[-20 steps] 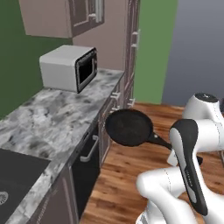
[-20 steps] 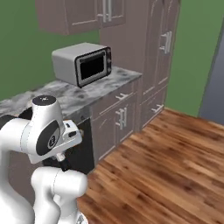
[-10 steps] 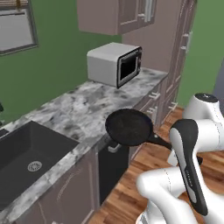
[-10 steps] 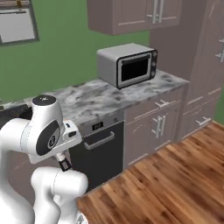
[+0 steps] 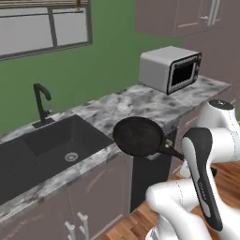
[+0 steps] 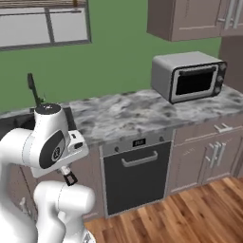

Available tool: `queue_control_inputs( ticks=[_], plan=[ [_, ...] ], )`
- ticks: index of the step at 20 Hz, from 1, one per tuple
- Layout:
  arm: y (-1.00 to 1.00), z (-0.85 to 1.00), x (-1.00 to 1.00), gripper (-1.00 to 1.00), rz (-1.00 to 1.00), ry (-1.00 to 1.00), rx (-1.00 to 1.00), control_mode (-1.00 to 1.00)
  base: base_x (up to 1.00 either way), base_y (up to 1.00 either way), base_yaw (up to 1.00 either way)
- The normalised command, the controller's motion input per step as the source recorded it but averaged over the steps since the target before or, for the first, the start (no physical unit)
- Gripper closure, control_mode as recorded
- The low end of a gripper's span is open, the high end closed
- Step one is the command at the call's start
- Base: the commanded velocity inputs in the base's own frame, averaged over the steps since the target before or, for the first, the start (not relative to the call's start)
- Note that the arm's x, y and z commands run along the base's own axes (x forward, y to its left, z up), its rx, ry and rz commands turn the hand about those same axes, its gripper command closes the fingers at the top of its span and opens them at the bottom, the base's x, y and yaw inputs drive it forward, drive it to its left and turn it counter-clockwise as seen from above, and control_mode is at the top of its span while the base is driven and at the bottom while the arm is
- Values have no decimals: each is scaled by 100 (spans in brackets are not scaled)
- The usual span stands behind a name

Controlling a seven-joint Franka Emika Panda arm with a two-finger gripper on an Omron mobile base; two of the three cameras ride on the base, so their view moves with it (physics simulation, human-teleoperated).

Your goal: Move the pot and pan from the stove into the sink.

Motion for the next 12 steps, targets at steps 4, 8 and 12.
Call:
queue_control_inputs(
  ticks=[4, 8, 12],
  plan=[
    [0, 0, 0, 100, 0, 0, 0, 100, -2, 0, 48],
    [0, 0, 0, 100, 0, 0, 0, 100, -3, 0, 48],
    [0, 0, 0, 100, 0, 0, 0, 100, -1, 0, 47]
  ],
)
